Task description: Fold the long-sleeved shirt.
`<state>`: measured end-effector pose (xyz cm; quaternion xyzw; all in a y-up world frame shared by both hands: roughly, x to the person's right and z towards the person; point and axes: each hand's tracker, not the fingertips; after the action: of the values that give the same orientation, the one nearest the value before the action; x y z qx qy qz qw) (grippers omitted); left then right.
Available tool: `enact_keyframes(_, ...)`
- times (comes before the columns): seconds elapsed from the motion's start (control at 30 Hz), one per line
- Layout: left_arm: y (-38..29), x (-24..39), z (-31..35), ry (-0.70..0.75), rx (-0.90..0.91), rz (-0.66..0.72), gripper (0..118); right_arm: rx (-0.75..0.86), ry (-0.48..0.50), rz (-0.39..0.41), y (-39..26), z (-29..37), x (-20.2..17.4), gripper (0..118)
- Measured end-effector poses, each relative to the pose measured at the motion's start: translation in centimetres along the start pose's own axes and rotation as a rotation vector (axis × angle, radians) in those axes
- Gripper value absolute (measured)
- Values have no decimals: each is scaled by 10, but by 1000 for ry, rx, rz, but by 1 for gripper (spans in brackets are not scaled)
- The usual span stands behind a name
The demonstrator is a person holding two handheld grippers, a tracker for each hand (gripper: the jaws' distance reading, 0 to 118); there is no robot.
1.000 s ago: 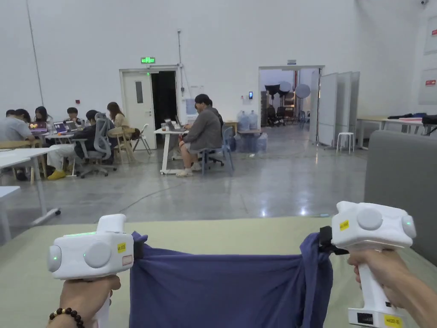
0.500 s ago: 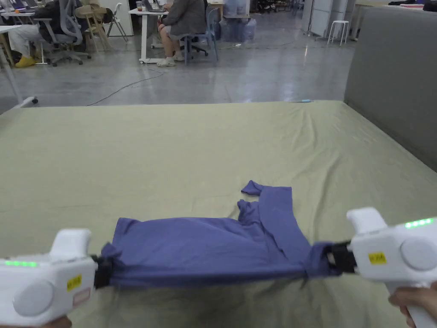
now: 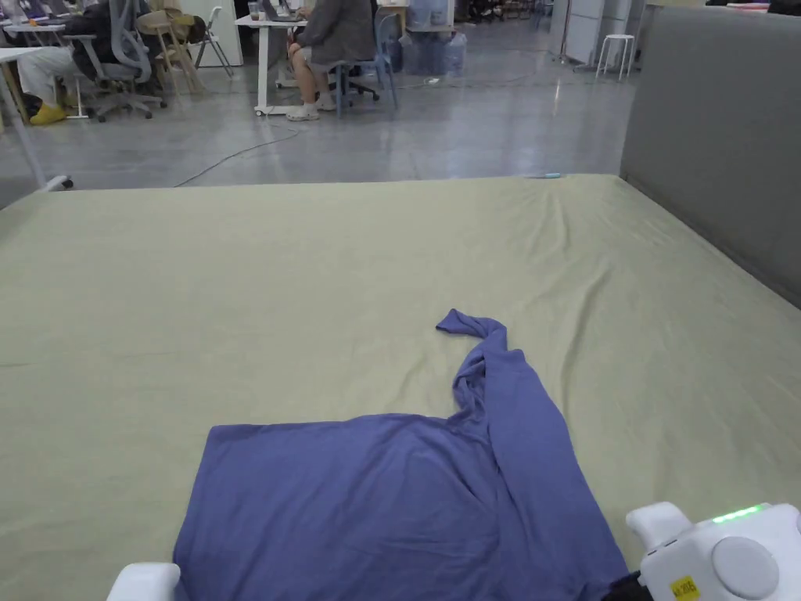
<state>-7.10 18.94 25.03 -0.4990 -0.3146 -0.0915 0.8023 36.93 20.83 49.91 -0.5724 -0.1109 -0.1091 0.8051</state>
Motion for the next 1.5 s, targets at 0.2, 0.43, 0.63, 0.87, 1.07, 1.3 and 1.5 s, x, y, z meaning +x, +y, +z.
enact_keyframes(0.2, 27, 4, 45, 0, 95, -51, 117, 151, -41, -13, 3, 57, 14, 112)
enact_keyframes(0.43, 70, 36, 55, 7, 242, -76, 0, 299, -38, -95, 29, 70, 16, 0)
enact_keyframes(0.63, 95, 40, 23, -33, 260, -68, 0, 232, -2, -100, 76, 39, 16, 0)
enact_keyframes(0.87, 131, 35, 7, -26, 249, -17, 0, 248, -90, -106, 222, -14, 46, 0)
enact_keyframes(1.07, 137, 36, -1, -35, 225, 14, 0, 104, -87, -209, 317, -98, 85, 83)
enact_keyframes(1.3, 142, 35, 1, -11, 219, 10, 0, -37, -88, -223, 339, -166, 84, 72)
enact_keyframes(1.5, 140, 30, -1, 3, 212, 6, 0, 17, -221, -224, 336, -143, 74, 0)
